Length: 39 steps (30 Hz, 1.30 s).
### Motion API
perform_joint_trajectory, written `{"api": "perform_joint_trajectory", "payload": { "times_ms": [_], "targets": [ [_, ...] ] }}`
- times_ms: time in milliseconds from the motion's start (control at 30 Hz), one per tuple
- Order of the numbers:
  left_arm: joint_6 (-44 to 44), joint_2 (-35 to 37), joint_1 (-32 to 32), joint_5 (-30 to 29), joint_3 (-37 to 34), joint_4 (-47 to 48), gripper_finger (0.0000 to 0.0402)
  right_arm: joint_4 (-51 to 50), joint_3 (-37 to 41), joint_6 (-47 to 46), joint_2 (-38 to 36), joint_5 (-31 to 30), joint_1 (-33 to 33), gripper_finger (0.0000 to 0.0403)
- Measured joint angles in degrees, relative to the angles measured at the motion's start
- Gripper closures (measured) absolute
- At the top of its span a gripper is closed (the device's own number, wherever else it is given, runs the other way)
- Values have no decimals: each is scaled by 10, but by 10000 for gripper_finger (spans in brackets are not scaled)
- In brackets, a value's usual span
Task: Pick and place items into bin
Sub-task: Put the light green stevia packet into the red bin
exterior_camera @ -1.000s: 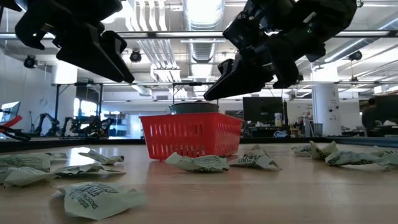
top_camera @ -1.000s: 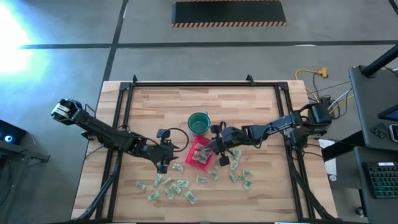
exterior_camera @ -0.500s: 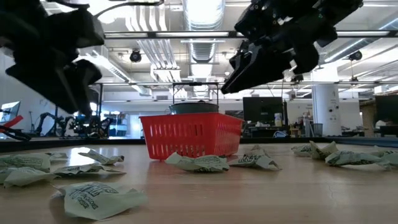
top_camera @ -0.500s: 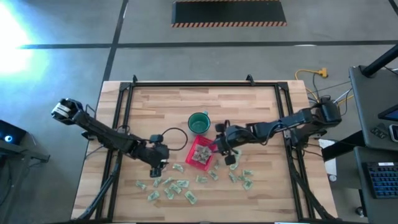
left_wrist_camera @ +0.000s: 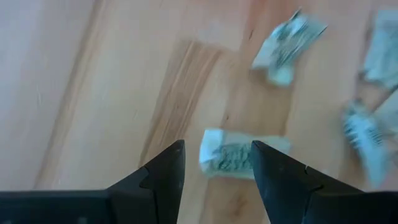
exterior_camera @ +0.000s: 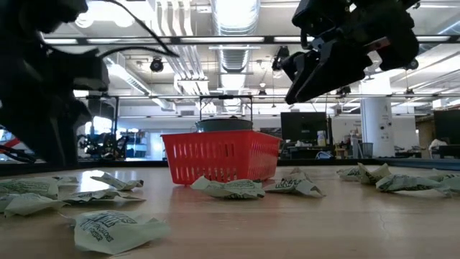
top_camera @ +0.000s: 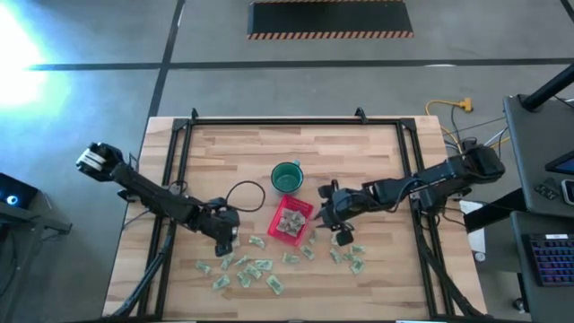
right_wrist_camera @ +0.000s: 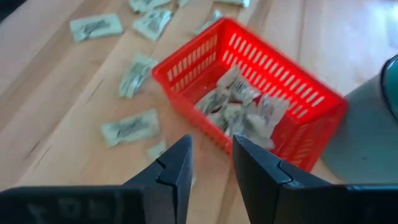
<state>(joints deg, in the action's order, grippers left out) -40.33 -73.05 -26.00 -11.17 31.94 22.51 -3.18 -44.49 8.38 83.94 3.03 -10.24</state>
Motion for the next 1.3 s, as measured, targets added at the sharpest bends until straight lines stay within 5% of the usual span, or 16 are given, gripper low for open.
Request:
{"api": "perform_joint_trajectory", "payload": {
  "times_ms": [400,700,833,1300],
  "targets": [
    [2,-54,0,38,1,-32,248,-47,0,-35,-25,-1,-9,327],
    [36,-40,0,51,0,-26,381,-60,0,-35,-26,-1,-13,339],
    [66,-40,0,34,7,-25,392,-75,0,-37,-28,-6,-13,340],
    [143,-36,0,-23,59,-7,401,-338,13,-264,-84,-221,-29,340]
  ]
}}
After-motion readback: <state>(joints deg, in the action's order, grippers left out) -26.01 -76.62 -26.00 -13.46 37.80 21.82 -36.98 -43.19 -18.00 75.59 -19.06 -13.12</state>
